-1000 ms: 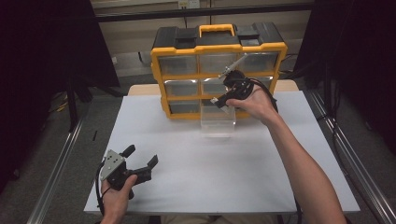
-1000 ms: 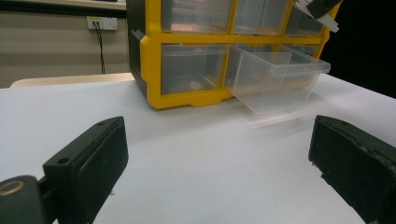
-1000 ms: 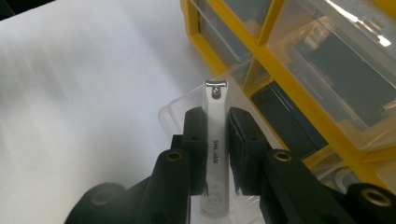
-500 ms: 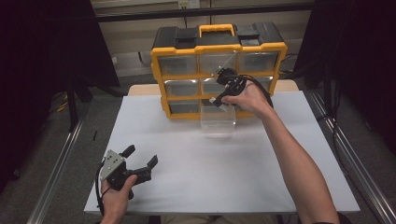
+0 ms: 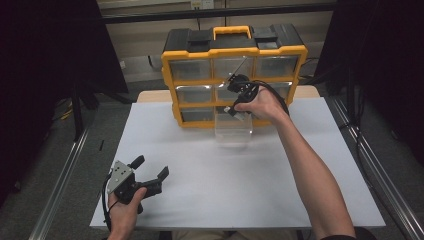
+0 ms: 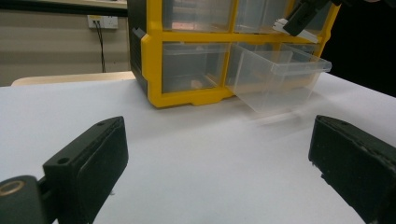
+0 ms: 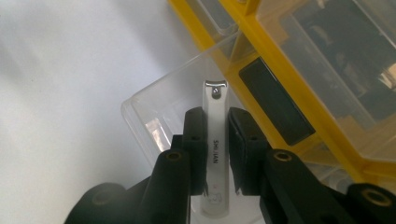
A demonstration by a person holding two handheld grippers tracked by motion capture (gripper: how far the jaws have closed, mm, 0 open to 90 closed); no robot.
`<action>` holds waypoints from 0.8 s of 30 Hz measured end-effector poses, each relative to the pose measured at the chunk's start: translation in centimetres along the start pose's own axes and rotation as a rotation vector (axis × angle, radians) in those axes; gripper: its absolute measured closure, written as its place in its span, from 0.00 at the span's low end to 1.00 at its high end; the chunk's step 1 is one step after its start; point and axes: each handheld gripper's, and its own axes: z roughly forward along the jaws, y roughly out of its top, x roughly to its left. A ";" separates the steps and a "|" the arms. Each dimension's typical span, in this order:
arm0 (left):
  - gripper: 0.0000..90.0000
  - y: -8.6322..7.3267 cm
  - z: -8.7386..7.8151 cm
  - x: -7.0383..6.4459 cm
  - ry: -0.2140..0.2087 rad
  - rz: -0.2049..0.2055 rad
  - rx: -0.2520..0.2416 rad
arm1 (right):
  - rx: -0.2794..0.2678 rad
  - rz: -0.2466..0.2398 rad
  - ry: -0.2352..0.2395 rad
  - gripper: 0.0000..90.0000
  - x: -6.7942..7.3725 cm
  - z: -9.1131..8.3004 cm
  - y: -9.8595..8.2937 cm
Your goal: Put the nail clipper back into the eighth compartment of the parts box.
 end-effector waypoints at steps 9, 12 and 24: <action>0.05 0.0 -0.1 0.0 -0.002 0.004 0.003 | 0.013 -0.023 -0.010 0.86 0.1 1.1 0.0; 0.05 0.0 -0.1 0.0 -0.007 0.001 0.002 | 0.023 -0.011 -0.013 0.86 0.2 1.2 0.0; 0.05 0.0 -0.1 0.0 0.001 -0.005 0.001 | 0.008 -0.024 -0.015 0.86 0.0 2.2 -0.3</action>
